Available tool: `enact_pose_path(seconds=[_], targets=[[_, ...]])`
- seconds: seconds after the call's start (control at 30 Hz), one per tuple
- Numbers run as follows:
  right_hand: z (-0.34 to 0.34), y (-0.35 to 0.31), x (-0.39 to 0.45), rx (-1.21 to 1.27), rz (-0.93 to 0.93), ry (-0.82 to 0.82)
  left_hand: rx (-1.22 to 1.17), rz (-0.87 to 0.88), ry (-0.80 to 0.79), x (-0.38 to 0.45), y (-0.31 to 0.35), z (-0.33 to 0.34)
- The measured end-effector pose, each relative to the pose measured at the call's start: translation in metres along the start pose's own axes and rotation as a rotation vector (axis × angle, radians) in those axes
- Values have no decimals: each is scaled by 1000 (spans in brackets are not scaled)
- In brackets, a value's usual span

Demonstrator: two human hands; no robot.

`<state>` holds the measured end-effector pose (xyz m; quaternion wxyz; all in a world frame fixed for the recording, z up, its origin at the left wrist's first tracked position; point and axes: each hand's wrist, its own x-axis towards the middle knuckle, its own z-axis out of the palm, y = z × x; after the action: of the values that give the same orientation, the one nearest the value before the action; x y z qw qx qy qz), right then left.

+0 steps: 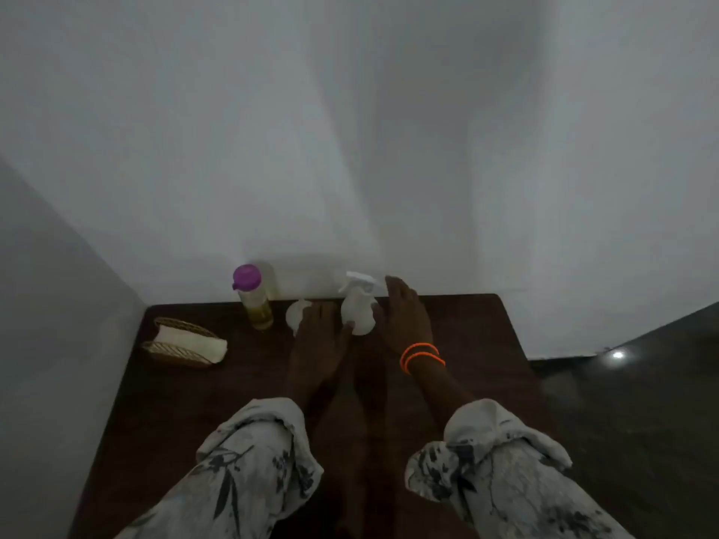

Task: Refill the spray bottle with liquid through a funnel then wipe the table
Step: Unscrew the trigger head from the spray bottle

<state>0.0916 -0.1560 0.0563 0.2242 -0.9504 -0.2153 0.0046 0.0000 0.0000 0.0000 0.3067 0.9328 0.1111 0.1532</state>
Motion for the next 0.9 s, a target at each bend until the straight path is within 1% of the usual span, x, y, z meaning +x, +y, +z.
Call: enact_pose_path(seconds=[0.17,0.27,0.43,0.53,0.6,0.7,0.77,0.9], targets=[[16,5,24,175,40,52,-94,-145,-148,11,-16,37],[25,7,35,242,25,60,-166,-214,-169,19,-13,47],[35,8,44,356,24,78,-155,-277,-208,33,-9,60],[37,8,46,387,23,117,-114,-259,-295,44,-5,66],[36,8,46,421,43,126,-137,-289,-328,49,-12,77],[32,6,44,480,81,111,-99,-304,-311,52,-38,104],[30,6,40,494,80,90,-148,-324,-281,46,-48,115],[18,6,29,523,93,58,-235,-284,-257,21,-13,68]])
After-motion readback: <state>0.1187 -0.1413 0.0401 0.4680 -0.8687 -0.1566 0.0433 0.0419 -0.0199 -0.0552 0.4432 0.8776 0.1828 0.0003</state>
